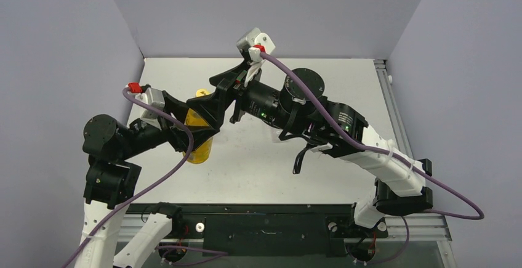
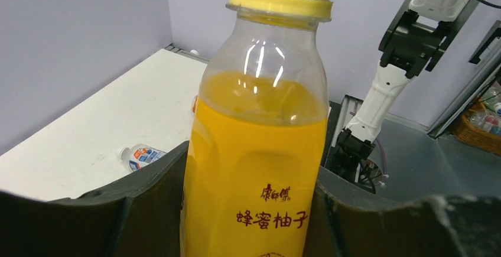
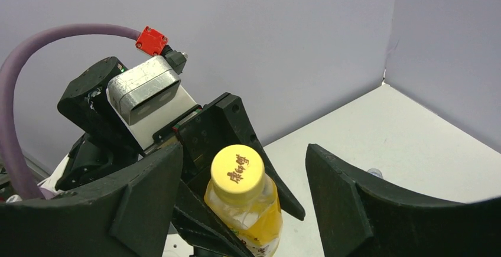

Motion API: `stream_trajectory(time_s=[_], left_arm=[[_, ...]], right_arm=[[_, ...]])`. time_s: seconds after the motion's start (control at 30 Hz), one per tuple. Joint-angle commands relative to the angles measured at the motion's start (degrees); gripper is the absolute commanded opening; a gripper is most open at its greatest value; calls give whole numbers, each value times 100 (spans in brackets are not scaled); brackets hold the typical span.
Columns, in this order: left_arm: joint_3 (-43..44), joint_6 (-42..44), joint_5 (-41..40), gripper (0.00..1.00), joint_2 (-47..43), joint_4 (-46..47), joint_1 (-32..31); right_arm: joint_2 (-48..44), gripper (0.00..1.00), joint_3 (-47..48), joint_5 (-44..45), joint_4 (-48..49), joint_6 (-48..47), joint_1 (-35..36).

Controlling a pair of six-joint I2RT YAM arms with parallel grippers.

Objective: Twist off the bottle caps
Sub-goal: Unscrew the bottle cap from the plastic bottle.

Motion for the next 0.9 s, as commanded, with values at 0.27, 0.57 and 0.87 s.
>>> stream_trajectory(time_s=[0.27, 0.57, 0.87], left_arm=[[49, 314, -284, 0, -43, -207, 11], [10, -320, 955, 0, -18, 306, 17], [-227, -1809, 1728, 0, 30, 1685, 9]], right_arm=[[178, 27, 266, -297, 49, 121, -51], [-58, 0, 94, -1300, 95, 109, -398], [-260, 34, -87, -2695, -59, -129, -591]])
